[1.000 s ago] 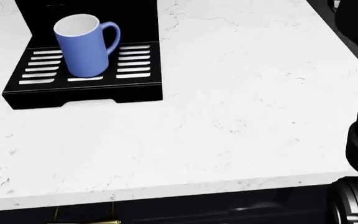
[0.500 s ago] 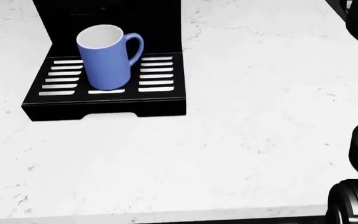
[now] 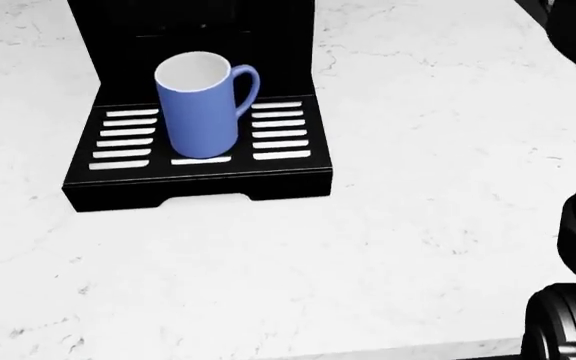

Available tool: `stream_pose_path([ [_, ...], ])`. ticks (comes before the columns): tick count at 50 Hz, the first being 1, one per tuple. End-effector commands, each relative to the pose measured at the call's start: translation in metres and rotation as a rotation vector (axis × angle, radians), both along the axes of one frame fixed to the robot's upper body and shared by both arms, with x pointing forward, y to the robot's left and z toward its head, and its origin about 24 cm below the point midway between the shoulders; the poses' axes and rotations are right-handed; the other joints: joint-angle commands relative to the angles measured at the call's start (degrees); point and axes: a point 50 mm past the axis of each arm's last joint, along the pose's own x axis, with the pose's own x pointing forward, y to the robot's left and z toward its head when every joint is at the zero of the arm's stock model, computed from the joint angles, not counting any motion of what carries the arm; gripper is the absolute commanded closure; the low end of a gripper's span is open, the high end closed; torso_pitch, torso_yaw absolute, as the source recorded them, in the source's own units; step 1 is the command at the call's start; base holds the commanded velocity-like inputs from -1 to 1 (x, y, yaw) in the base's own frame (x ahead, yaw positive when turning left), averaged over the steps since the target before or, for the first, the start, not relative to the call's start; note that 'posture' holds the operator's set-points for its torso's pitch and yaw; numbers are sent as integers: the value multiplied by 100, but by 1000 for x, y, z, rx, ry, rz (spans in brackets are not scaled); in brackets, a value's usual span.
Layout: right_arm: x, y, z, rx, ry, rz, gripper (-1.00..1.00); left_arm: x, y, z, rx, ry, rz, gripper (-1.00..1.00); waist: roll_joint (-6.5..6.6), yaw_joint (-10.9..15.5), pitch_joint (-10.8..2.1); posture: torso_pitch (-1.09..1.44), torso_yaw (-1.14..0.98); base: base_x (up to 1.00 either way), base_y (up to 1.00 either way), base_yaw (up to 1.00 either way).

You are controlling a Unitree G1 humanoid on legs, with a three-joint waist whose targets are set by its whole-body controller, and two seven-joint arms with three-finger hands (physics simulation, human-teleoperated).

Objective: Press the button on the coffee machine to serve coffee.

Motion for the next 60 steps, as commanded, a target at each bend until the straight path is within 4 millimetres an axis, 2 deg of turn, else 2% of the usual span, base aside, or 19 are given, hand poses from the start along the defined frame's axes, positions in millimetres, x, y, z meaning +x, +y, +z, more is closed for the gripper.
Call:
stream_pose_path([
  [1, -9, -4, 19, 6, -95, -17, -100, -8, -4, 23, 16, -107, -14, -100, -10, -34, -225, 0, 0, 0, 63, 0],
  [2, -9, -4, 19, 6, -95, -20, -100, -8, -4, 24, 15, -108, -13, -100, -85, -14, -172, 0, 0, 0, 76, 0],
  [3, -9, -5, 20, 6, -96, -21, -100, -8, -4, 24, 16, -108, -14, -100, -209, 5, -238, 0, 0, 0, 73, 0],
  [4, -9, -5, 19, 8, -96, -21, -100, -8, -4, 24, 15, -109, -14, -100, -274, 27, -133, 0, 0, 0, 5, 0],
  [6, -9, -4, 19, 10, -100, -18, -100, -9, -4, 24, 16, -109, -15, -100, 133, 2, -212, 0, 0, 0, 0, 0],
  [7, -9, -4, 19, 10, -100, -17, -100, -9, -5, 24, 15, -109, -16, -100, 388, 2, -196, 0, 0, 0, 0, 0],
  [8, -9, -4, 18, 11, -100, -16, -100, -9, -5, 24, 15, -108, -17, -100, 357, -25, -116, 0, 0, 0, 0, 0],
  [9, -9, -4, 18, 13, -100, -16, -100, -9, -5, 23, 15, -107, -17, -100, 273, 14, -11, 0, 0, 0, 0, 0],
  [12, -9, -4, 16, 12, -97, -13, -100, -10, -6, 23, 14, -106, -17, -100, 11, -22, -51, 0, 0, 0, 0, 0],
  [13, -9, -4, 15, 12, -96, -14, -100, -9, -5, 21, 13, -105, -16, -100, -36, -41, -42, 0, 0, 0, 0, 0],
  [14, -9, -5, 16, 13, -96, -14, -100, -8, -5, 19, 12, -103, -16, -100, 38, 13, -76, 0, 0, 0, 0, 0],
  [18, -8, -4, 15, 12, -96, -13, -100, -9, -6, 21, 9, -104, -20, -100, 64, 8, -129, 0, 0, 0, 0, 0],
  [26, -8, -3, 13, 13, -95, -10, -100, -9, -6, 21, -14, -89, -21, -100, 93, -11, -182, 0, 0, 0, 0, 0],
  [34, -9, -4, 15, 13, -95, -12, -100, -7, -6, 20, -18, -79, -19, -100, 98, -16, -347, -6, 0, 0, 0, 0],
  [48, -9, -5, 19, 12, -99, -12, -100, -6, -8, 22, -18, -82, -22, -100, 90, -27, -762, -19, 0, 0, 0, 0],
  [60, -9, -5, 13, 19, -96, -12, -100, -7, -10, 21, -4, -75, -28, -100, 85, -17, -1018, -24, 0, 0, 0, 0],
])
